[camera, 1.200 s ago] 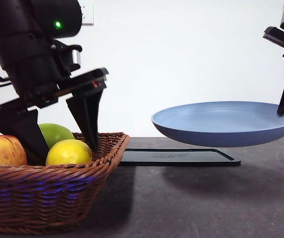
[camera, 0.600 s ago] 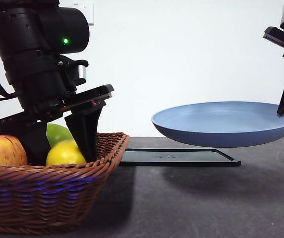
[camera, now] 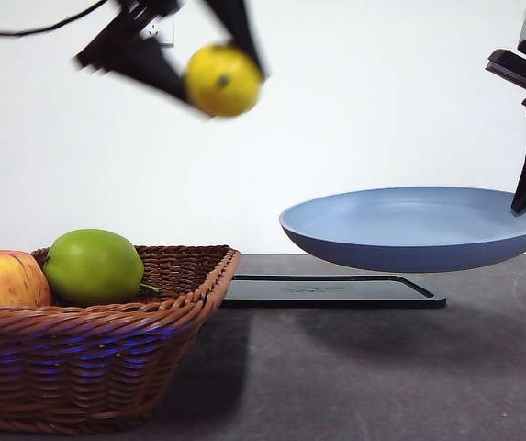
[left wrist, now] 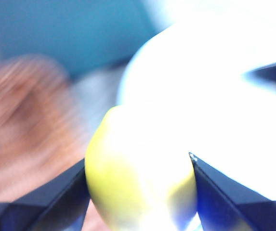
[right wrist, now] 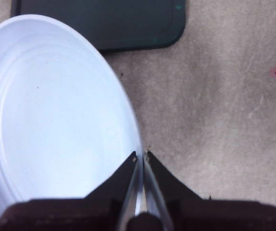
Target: Take the lemon from the basket,put the lemon in the plate,hand out the plate
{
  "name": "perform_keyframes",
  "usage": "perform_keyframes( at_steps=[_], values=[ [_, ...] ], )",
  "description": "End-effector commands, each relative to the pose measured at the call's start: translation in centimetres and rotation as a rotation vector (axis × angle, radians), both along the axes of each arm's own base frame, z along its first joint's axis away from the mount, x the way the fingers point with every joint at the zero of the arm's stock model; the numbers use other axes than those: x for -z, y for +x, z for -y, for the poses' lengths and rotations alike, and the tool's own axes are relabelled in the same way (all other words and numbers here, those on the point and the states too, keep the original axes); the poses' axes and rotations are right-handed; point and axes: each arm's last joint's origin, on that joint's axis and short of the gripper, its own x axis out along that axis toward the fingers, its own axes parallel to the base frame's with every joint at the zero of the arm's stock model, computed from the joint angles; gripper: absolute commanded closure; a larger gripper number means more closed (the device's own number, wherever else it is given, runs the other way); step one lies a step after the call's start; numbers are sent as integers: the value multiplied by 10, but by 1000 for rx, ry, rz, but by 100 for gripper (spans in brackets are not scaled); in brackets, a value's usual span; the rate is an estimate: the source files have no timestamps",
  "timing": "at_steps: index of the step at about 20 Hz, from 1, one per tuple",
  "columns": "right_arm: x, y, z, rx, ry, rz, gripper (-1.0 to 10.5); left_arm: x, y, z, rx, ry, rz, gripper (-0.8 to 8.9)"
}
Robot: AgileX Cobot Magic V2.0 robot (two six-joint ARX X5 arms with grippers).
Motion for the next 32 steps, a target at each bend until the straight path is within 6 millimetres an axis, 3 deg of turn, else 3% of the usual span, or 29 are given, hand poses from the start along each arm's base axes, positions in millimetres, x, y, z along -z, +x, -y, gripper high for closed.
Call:
perform_keyframes(
  at_steps=[1,5,9,12,15,21,23,27,32],
  values=[
    [-4,3,-5,-16,15,16,943,-1,-6,24,78,-32,54,570],
    [-4,0,-17,-56,20,10,943,18,-16,57,138,43,76,570],
    [-3,-4,-31,-113,23,-1,943,42,-16,75,175,111,52,568],
    [-4,-6,-38,-158,65,-17,943,53,-14,79,195,148,28,548],
    [-4,-7,-39,-189,113,-27,943,54,-15,79,221,172,42,460],
    [-5,-8,-40,-180,166,-54,943,55,-16,78,230,182,31,410],
    [-4,-5,-40,-152,158,-48,943,47,-18,73,226,171,42,411],
    [-3,12,-35,-104,166,-51,944,6,-33,52,210,78,135,412],
    [-6,68,-26,-34,163,-62,943,-49,-63,14,194,-64,276,413]
  ],
)
